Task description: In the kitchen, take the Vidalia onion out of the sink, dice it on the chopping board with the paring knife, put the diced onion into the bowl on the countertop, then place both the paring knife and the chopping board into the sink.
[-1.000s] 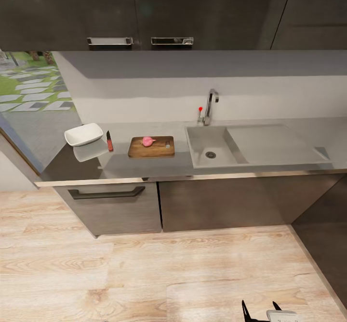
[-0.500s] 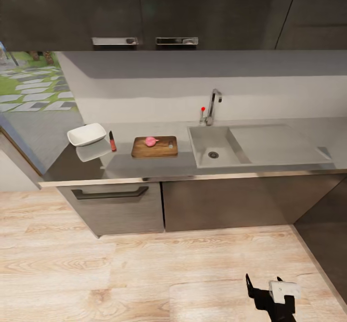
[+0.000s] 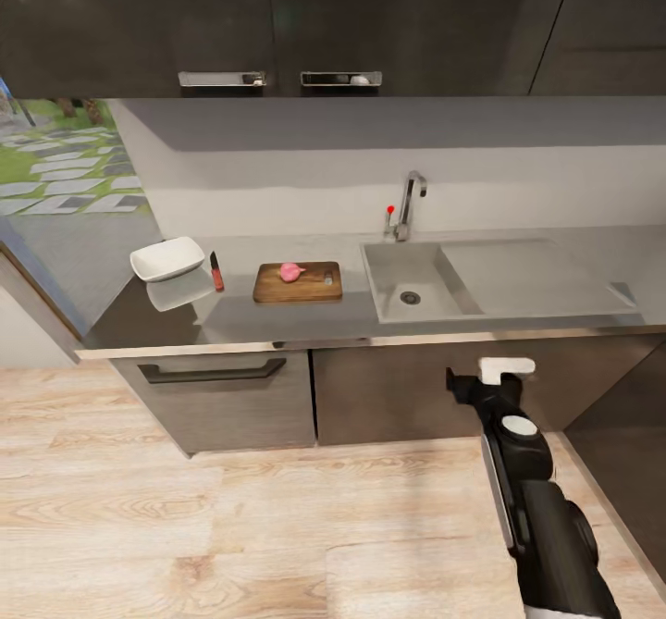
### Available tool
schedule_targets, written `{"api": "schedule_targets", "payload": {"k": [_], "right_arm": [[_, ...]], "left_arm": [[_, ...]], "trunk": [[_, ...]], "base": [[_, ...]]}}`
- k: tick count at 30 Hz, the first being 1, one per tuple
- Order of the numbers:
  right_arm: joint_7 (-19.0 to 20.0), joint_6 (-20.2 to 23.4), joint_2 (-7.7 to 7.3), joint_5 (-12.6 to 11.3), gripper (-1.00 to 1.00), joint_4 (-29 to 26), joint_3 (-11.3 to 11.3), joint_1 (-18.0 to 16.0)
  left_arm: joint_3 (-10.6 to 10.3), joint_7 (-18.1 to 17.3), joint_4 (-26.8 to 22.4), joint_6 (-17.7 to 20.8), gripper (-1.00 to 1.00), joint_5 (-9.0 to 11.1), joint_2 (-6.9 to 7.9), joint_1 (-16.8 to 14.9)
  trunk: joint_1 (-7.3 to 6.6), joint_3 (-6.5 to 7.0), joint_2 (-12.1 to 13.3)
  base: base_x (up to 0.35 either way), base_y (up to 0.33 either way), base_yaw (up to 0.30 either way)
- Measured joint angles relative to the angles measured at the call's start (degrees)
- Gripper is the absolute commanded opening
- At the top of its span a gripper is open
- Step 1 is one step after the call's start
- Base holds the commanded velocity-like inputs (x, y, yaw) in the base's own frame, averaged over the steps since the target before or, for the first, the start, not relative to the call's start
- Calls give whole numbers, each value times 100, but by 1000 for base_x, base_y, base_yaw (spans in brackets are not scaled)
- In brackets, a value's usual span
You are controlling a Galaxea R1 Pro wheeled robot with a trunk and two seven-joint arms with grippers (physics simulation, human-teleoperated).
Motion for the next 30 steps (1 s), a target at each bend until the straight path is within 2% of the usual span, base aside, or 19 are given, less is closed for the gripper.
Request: {"api": "schedule_targets", "payload": {"k": [3, 4, 7, 12, 14, 17, 21, 23, 26, 30], "right_arm": [[-169, 764, 28, 18, 100, 15, 292, -856], [-182, 885, 40, 19, 100, 24, 326, -1005], [-216, 1378, 181, 9, 100, 139, 442, -1767], [-226, 1556, 385, 6, 100, 701, 477, -2585], [-224, 1581, 427, 0, 100, 1209, 484, -2968], [-204, 1568, 450, -8, 100, 1907, 487, -3362], [-179, 1554, 462, -127, 100, 2402, 488, -3626], [-177, 1550, 464, -273, 100, 2467, 488, -3663], [-193, 1558, 465, -678, 100, 2516, 488, -3710], [-196, 1573, 467, -852, 100, 2547, 488, -3810]], "left_arm": [[-2, 0, 0, 0, 100, 0, 0, 0], [-2, 1, -1, 1, 100, 1, -2, 1], [-2, 0, -1, 1, 100, 0, -1, 1], [1, 1, -2, 1, 100, 0, -1, 1], [0, 3, 1, 1, 100, 0, -3, 1], [0, 4, 4, 1, 100, 3, -4, 1], [2, 6, 6, 1, 100, 4, -3, 1], [3, 5, 20, 1, 100, 2, -4, 1], [4, 2, 82, 1, 100, 2, -7, 1], [5, 1, 105, 1, 100, 2, -8, 1]], "trunk": [[0, 1, 0], [0, 0, 0], [0, 1, 0], [0, 0, 0], [0, 0, 1], [0, 0, 1], [0, 0, 1], [0, 0, 0], [-1, 0, 0], [-1, 0, 0]], "base": [[0, 88, 0], [0, 191, 0], [0, 244, 0], [0, 277, 0], [0, 287, 0], [0, 290, 0], [0, 292, 0], [0, 292, 0], [0, 292, 0], [0, 292, 0]]}}
